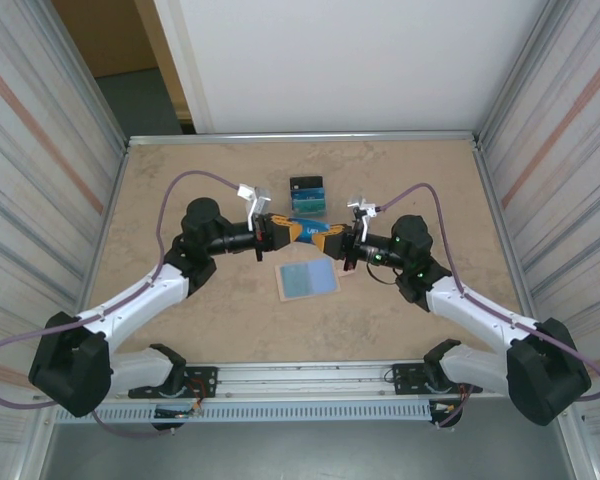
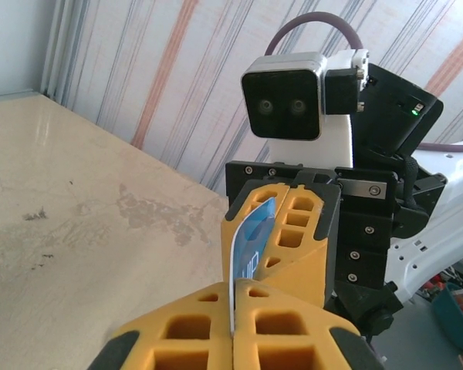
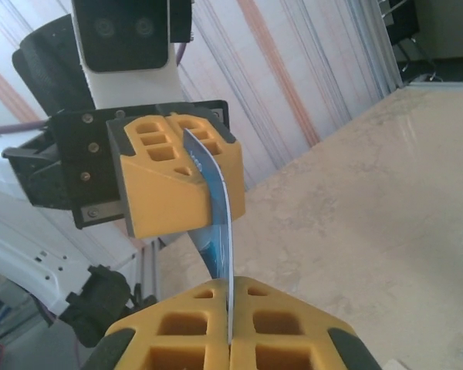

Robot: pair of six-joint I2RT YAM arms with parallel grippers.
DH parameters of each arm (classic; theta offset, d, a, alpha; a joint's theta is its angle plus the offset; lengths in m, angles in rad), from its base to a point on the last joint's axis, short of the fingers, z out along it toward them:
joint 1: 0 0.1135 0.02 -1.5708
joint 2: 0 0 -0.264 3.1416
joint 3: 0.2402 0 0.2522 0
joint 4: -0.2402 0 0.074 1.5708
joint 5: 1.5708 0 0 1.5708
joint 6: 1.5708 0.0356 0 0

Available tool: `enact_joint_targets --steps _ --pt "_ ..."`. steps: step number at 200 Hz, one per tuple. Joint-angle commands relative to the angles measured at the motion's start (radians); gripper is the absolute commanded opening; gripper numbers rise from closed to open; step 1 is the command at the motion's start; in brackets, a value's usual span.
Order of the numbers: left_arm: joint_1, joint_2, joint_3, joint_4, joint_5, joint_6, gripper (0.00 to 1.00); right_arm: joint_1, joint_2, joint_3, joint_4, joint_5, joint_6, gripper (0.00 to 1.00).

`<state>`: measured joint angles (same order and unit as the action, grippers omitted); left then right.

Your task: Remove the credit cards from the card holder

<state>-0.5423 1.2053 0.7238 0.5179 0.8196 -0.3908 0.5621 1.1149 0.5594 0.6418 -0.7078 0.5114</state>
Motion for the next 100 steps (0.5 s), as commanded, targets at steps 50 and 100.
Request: enact_joint_targets --steps 50,100 --pt "0.011 -0.077 0.150 -0.395 -0.064 0.332 0.44 0.007 -0.161 0.052 -0.334 0.001 -0.190 0.00" --pt "-0.005 -0.054 0.381 -0.867 -0.068 0.682 0.61 0.018 -0.247 0.081 -0.548 -0.019 -0.305 0.00"
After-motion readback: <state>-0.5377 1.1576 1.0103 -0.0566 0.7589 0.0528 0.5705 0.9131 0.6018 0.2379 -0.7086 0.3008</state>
